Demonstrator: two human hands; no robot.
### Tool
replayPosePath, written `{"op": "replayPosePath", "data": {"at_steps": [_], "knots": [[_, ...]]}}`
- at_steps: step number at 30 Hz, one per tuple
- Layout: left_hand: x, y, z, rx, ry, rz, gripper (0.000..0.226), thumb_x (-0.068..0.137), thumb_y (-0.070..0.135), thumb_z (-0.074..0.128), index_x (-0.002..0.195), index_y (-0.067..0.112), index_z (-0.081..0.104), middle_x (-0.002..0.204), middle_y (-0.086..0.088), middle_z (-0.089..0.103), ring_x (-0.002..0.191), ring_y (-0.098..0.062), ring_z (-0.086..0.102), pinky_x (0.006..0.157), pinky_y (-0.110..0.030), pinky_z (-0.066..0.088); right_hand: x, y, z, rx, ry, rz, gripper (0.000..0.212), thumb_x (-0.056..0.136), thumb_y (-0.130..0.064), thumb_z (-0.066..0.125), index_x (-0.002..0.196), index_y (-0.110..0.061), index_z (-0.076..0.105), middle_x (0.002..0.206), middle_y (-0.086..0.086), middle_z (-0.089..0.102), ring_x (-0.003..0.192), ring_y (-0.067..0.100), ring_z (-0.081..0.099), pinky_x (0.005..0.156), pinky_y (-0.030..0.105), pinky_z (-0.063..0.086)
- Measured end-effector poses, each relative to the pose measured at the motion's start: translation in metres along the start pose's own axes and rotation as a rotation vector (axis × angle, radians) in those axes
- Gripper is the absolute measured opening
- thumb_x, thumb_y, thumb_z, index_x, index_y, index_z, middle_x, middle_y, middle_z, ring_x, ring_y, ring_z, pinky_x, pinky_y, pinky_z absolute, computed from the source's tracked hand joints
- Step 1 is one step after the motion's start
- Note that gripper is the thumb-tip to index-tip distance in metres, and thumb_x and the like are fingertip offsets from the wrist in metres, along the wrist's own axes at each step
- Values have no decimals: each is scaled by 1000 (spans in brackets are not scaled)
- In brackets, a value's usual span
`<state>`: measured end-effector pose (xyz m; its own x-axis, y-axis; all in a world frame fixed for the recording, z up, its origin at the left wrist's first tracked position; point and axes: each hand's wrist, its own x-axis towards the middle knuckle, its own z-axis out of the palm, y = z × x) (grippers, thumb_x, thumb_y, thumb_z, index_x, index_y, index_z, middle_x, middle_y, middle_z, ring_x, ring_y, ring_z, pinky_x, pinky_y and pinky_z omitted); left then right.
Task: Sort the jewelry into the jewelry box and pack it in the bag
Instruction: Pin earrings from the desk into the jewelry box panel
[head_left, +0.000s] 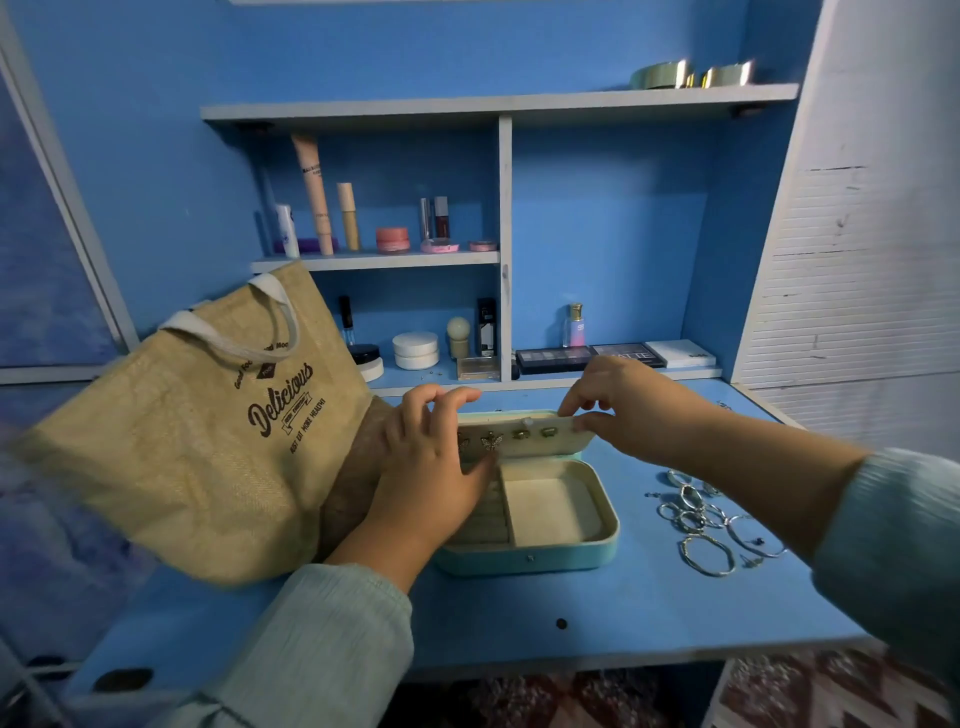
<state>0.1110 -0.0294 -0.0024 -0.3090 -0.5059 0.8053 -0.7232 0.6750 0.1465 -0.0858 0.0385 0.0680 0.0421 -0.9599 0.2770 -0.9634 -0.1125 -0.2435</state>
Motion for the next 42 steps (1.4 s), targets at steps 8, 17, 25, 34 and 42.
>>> {"op": "replayPosePath", "data": {"at_steps": [8, 17, 25, 34, 42], "knots": [[11, 28, 3, -16, -85, 93, 33, 76, 48, 45, 89, 33, 71, 97, 0, 56, 88, -16, 36, 76, -45, 43, -20, 8, 0, 33, 23, 67, 5, 83, -32, 67, 81, -29, 62, 92, -11, 46, 81, 7, 48, 75, 27, 44], [15, 43, -8, 84, -231, 165, 16, 82, 43, 56, 80, 37, 71, 91, 12, 54, 90, -17, 53, 83, -33, 18, -33, 16, 11, 55, 27, 58, 6, 87, -34, 62, 87, -28, 61, 86, -13, 45, 69, 3, 44, 66, 22, 39], [51, 68, -23, 146, -816, 278, 29, 95, 44, 40, 112, 36, 63, 115, 7, 54, 109, -17, 45, 95, -37, 26, -38, 32, -8, 79, -55, 125, 11, 86, -34, 62, 82, -23, 63, 87, -8, 57, 77, 10, 53, 70, 24, 44], [95, 99, 30, 51, -1119, 268, 27, 93, 45, 47, 109, 29, 61, 116, 9, 59, 104, -13, 54, 91, -34, 44, -53, 100, -37, -53, -262, 391, 22, 90, -35, 55, 69, -30, 54, 76, -10, 57, 74, 13, 53, 71, 28, 45], [128, 118, 122, 4, -1189, 143, 28, 94, 40, 47, 108, 23, 65, 119, 5, 61, 108, -16, 55, 93, -34, 45, -36, 157, -31, -28, -269, 465, 20, 93, -27, 51, 104, -23, 67, 108, -7, 64, 96, 12, 58, 86, 27, 48]]}}
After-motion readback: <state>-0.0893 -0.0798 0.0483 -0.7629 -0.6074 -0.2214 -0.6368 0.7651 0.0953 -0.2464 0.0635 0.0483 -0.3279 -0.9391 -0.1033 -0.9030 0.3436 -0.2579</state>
